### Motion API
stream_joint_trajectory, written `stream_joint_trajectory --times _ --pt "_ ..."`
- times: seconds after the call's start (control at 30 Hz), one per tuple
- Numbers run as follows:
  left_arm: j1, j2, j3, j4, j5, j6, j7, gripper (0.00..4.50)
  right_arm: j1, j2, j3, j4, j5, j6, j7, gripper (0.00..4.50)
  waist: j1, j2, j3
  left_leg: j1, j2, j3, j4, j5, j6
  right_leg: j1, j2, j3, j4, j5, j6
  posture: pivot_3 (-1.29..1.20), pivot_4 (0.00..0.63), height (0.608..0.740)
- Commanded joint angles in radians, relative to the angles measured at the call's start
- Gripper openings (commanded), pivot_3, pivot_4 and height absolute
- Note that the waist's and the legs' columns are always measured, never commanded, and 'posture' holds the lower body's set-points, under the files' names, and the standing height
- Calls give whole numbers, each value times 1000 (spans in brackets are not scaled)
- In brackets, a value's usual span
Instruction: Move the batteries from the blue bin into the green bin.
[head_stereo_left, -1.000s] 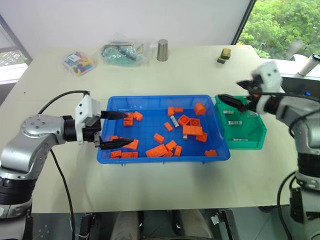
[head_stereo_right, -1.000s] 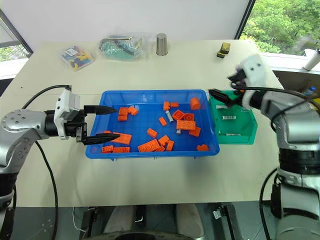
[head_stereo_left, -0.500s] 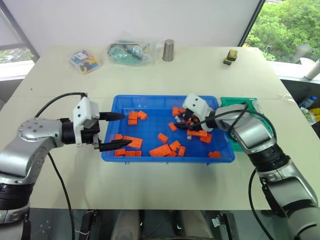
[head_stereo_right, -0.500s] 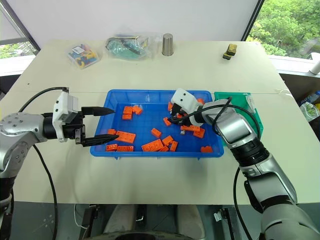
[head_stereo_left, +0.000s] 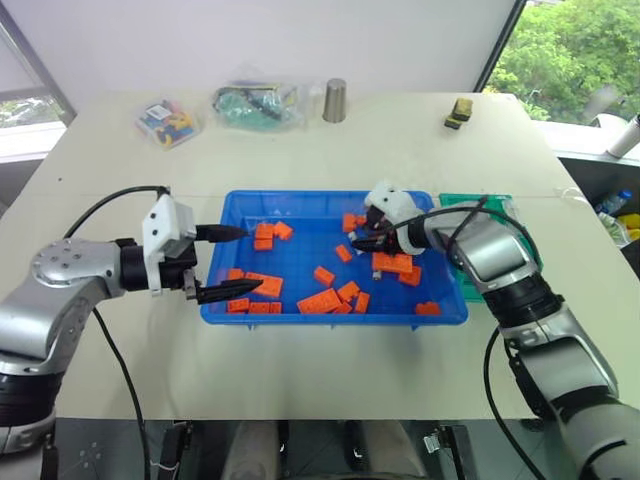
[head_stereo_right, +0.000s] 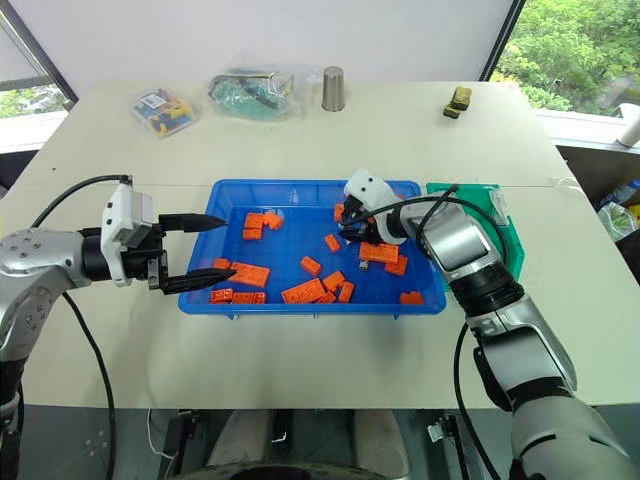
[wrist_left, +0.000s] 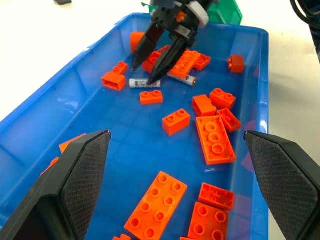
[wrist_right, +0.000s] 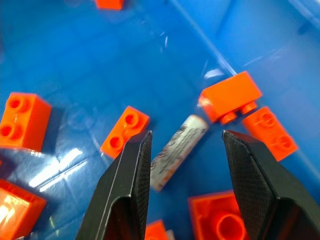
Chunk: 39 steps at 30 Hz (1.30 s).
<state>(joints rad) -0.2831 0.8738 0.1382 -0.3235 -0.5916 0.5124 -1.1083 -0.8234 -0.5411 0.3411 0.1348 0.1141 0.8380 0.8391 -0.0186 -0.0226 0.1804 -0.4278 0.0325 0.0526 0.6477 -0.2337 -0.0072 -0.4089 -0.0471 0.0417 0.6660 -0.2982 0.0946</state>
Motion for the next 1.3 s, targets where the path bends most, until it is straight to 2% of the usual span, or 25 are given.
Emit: stream_joint_trajectory --times 0.03,0.37,0.6,0.67,0.8,0.93,1.03,1.2,1.3 --pt "-14 5 18 -18 -10 -4 4 4500 -12 3 5 -15 -12 3 7 2301 1 0 0 0 0 0 0 0 0 0 0 0 0 0 0 0 150 739" --pt "-23 8 20 -11 -7 -4 6 4500 6 4 28 -38 -31 32 -1 2301 1 0 0 0 0 0 0 0 0 0 0 0 0 0 0 0 150 739" --pt "-31 2 12 -12 -6 -4 11 4500 23 -1 60 0 -74 -18 -2 2301 1 0 0 0 0 0 0 0 0 0 0 0 0 0 0 0 150 739" --pt "-39 1 9 -6 -5 -4 10 4500 25 7 67 9 -85 -40 -1 1773 1 0 0 0 0 0 0 0 0 0 0 0 0 0 0 0 150 739" --pt "-47 0 5 -4 -7 -2 9 4500 34 19 69 -1 -89 -43 3 115 0 0 0 0 0 0 0 0 0 0 0 0 0 0 0 0 150 739" --pt "-44 2 6 -2 -6 -5 2 4500 42 23 45 -44 -61 -10 17 45 1 0 0 0 0 0 0 0 0 0 0 0 0 0 0 0 150 739" --pt "-41 1 6 -5 -8 -4 0 4500 42 15 4 -101 -18 42 35 45 1 0 0 0 0 0 0 0 0 0 0 0 0 0 0 0 150 739" --pt "-33 -3 -3 -11 -12 -6 -13 4500 12 -41 -215 -255 156 221 72 45 5 0 0 0 0 0 0 0 0 0 0 0 0 0 0 0 150 739" --pt "-45 -22 -7 -16 -38 12 -9 4500 26 -170 -349 -291 200 253 92 45 7 0 0 0 0 -1 0 0 0 1 -1 -1 0 0 0 0 150 739"
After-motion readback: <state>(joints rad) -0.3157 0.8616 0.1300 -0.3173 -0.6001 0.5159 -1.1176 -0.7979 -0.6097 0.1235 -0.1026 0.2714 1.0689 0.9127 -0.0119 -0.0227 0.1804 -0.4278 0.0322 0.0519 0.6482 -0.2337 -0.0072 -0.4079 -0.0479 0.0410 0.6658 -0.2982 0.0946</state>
